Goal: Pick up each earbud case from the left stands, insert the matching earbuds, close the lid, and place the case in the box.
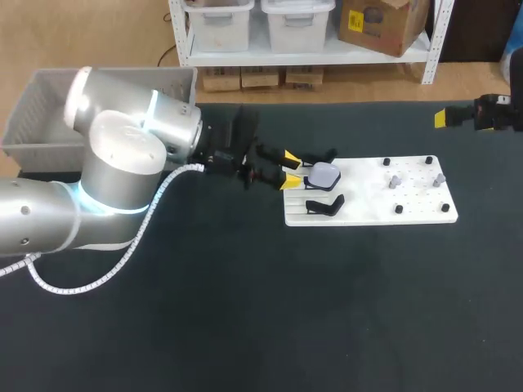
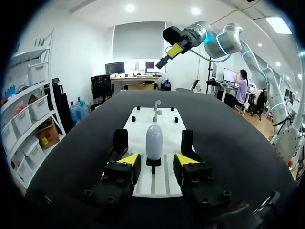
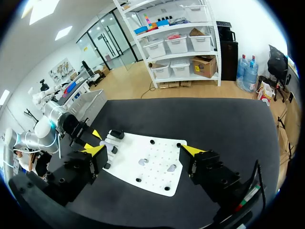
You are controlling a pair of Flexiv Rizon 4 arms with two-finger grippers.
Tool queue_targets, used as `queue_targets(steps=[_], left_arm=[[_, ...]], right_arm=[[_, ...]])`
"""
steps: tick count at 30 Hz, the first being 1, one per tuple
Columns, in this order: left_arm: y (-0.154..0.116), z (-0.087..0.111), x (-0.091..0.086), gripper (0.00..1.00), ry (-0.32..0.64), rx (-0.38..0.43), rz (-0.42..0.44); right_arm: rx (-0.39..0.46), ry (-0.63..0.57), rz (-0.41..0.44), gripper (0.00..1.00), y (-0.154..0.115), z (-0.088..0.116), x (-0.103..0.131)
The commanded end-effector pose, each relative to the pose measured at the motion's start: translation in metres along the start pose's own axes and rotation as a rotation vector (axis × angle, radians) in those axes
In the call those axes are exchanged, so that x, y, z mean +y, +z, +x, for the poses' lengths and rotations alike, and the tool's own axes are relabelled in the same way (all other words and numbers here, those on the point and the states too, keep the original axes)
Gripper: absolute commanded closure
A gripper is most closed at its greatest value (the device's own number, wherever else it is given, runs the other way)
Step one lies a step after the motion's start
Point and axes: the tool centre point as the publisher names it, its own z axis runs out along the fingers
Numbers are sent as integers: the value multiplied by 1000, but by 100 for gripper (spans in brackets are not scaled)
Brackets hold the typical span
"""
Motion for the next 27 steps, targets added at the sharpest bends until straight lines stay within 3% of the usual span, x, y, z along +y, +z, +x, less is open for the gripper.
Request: queue_targets(steps=[1,27], left_arm=[[5,3,-2,56,-1,-8,-9],[27,2,10,51,7,-20,17]], right_arm=[[0,-1,-2,0,0,0,-1],[0,-1,-2,0,0,0,-1]])
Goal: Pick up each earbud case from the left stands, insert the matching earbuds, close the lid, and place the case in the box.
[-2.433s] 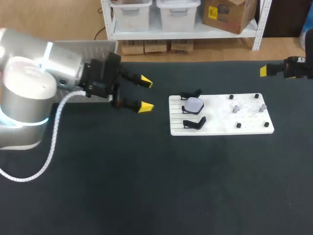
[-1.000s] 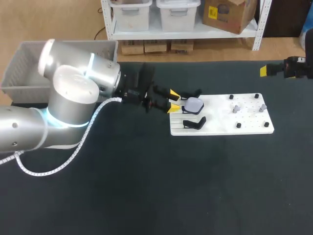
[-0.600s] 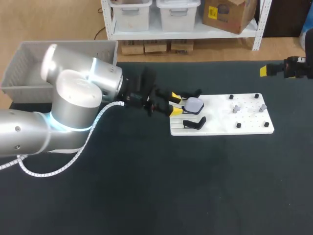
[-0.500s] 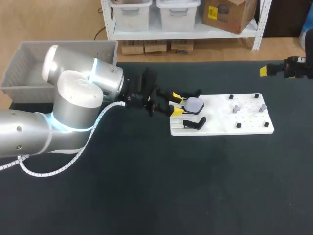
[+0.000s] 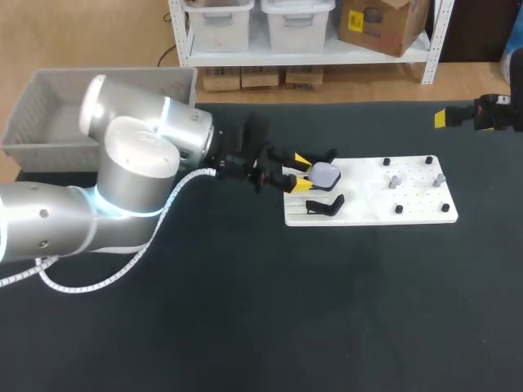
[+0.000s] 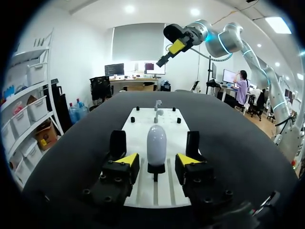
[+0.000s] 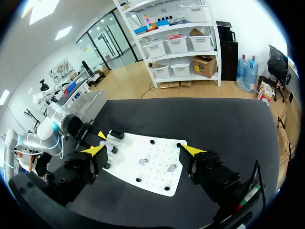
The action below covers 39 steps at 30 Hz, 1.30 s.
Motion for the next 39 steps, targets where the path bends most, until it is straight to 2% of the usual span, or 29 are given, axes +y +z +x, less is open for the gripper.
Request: queue_targets(steps=[1,7,33,37,39], left_arm=[[5,1,5,51,2,-1,11],[9,1,6,49,2,-4,18],[25,-4,10,52,6,-26,45],[26,-4,9,62,8,-25,47],[26,-4,9,78,9,-24,47]], right_arm=[[0,-1,-2,0,0,0,-1],[0,-1,-2,0,0,0,-1],[0,-1,-2,0,0,0,-1],[0,-1,-2,0,0,0,-1],[0,-1,-2,0,0,0,-1]])
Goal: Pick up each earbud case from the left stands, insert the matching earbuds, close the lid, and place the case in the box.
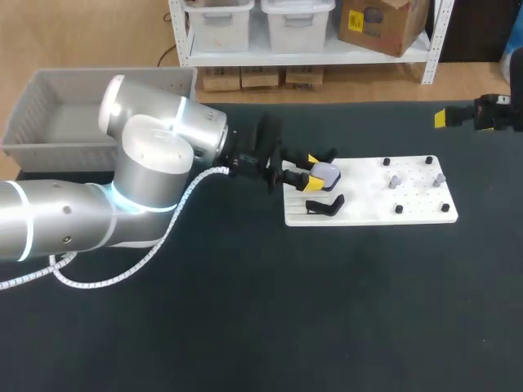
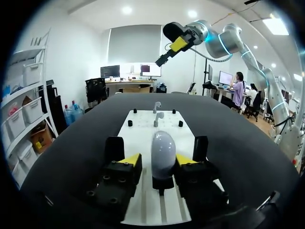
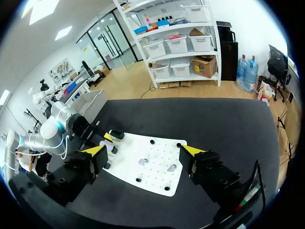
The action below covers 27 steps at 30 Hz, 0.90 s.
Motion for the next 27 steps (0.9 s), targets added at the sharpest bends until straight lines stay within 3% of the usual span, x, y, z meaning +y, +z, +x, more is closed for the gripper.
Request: queue_targets(steps=[1,2,9,21,27], left_arm=[[1,1,2,85,4,-1,1],[0,0,2,100,9,-2,-3],[-18,-17,-9,100,50,-63,-13],[-53,-58,-35,100,21,-371,-29],[-54,-79,-49,100,57,-420,-24]], right_arm=[[0,-1,-2,0,0,0,-1],[0,-1,-2,0,0,0,-1],[0,-1,-2,0,0,0,-1],[0,-1,-2,0,0,0,-1],[0,-1,-2,0,0,0,-1]])
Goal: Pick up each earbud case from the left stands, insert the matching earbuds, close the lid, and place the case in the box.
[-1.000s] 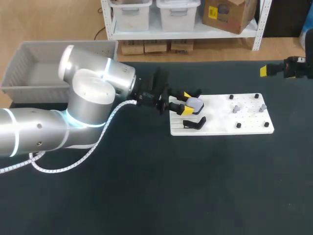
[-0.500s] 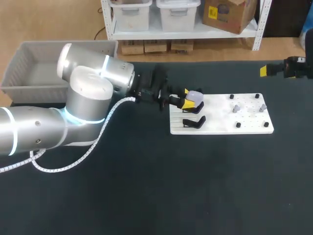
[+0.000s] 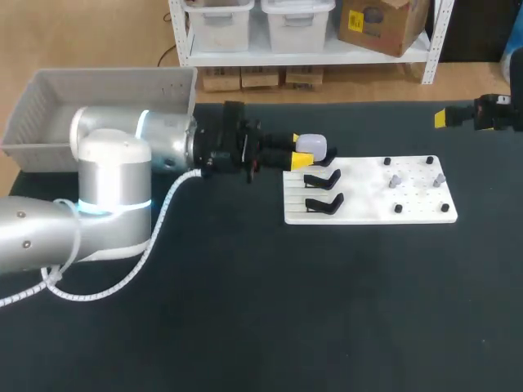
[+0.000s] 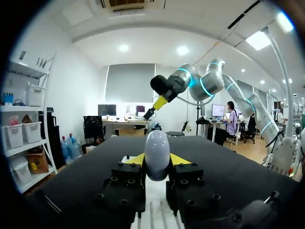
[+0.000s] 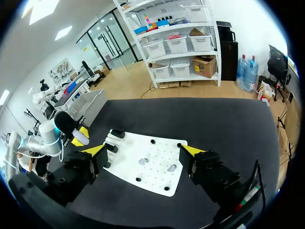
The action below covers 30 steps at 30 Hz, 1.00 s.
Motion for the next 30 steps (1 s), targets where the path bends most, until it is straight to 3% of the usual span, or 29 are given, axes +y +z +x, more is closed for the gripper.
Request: queue_targets(steps=[1,7,13,30], left_arm=[[2,-9,-14,100,22,-15,-54],[9,-20,-24,100,36,-5,-81],[17,-18,-30,100,19,12,-74],[21,-19,-29,100,33,24,-36]], right_arm=[[0,-1,-2,0,0,0,-1],[0,-1,-2,0,0,0,-1],[0,-1,-2,0,0,0,-1],[0,-1,-2,0,0,0,-1]])
